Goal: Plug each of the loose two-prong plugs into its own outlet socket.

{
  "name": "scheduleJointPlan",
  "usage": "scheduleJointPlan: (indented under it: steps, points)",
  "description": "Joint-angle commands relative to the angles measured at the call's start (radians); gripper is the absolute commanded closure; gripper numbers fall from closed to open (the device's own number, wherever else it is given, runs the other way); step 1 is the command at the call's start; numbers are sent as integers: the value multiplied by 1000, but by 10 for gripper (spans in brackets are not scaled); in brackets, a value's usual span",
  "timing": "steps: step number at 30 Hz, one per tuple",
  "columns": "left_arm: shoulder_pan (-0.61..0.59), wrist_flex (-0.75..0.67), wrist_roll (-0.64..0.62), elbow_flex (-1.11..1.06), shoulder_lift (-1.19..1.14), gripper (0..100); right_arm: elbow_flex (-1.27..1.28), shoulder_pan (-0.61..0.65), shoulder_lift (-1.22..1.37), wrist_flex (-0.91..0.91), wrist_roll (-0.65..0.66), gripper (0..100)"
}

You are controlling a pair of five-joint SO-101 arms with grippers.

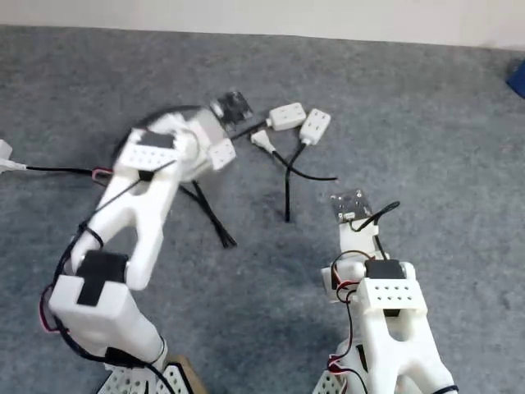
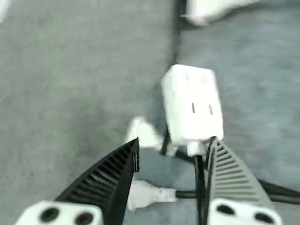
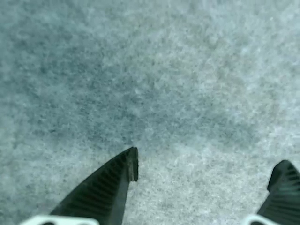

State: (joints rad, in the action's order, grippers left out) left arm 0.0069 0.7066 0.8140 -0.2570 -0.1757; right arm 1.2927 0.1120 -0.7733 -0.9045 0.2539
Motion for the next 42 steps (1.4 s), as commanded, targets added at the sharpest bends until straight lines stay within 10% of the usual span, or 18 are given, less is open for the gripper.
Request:
scheduleJointPlan:
  steps: [1,25,42]
  points:
    - [-76,29,6,124,-70,772,-4,10,4,8,12,584]
    - [-343,348,84,504,-216,772,-4,10,4,8,14,584]
    - [-7,414,-25,1164,-693,684,-2,12,2,5,14,584]
